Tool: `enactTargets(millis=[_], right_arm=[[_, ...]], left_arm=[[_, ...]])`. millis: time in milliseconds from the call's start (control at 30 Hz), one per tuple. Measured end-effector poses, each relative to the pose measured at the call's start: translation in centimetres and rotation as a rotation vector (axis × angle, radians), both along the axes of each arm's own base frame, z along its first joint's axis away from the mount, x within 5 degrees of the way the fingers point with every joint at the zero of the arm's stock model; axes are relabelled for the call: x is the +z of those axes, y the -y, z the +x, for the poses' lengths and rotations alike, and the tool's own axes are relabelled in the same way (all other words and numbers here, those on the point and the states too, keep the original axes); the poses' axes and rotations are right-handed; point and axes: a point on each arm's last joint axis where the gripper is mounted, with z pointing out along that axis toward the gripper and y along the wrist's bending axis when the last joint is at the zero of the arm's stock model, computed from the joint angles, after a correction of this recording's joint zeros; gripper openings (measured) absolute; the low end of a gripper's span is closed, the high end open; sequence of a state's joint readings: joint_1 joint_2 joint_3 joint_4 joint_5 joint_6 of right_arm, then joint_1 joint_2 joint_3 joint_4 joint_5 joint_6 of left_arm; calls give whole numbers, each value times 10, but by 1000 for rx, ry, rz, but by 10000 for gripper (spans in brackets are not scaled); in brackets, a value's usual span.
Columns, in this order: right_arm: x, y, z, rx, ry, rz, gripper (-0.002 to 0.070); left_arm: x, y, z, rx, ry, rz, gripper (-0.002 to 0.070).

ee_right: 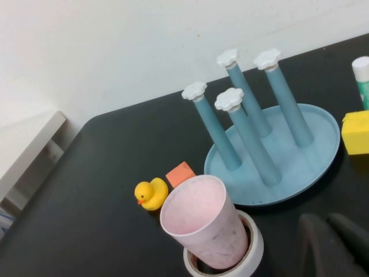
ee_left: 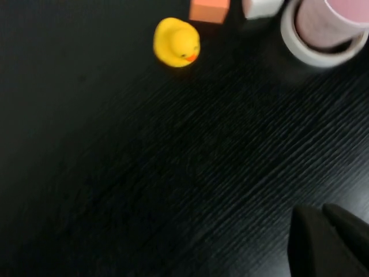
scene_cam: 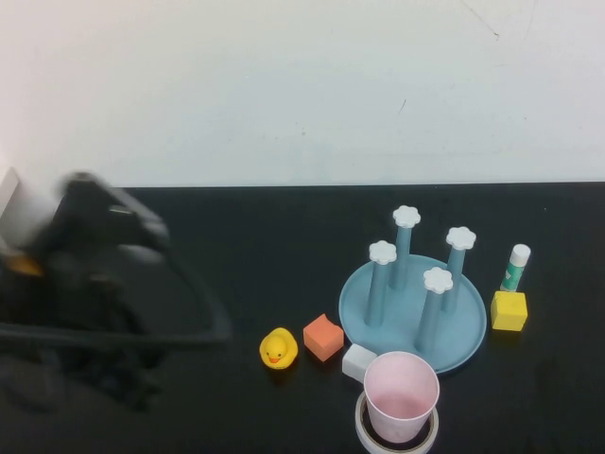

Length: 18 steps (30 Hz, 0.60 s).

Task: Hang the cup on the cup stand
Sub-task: Pick up the cup from the table

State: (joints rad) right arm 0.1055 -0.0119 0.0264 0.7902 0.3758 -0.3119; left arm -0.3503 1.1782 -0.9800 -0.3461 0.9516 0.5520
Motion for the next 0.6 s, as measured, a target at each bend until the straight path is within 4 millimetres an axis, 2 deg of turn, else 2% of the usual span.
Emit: enactTargets(millis=[367, 533, 600], right_arm=[[0, 0, 0, 7, -4, -3, -1], [-1, -1, 0, 9, -4, -7, -1], [-1, -1, 0, 11, -4, -8, -1]], left_arm=[[-42, 122, 16, -252, 7, 247, -1], [-55, 162, 30, -246, -21, 271, 1], [-62, 174, 38, -235, -58, 280, 27]])
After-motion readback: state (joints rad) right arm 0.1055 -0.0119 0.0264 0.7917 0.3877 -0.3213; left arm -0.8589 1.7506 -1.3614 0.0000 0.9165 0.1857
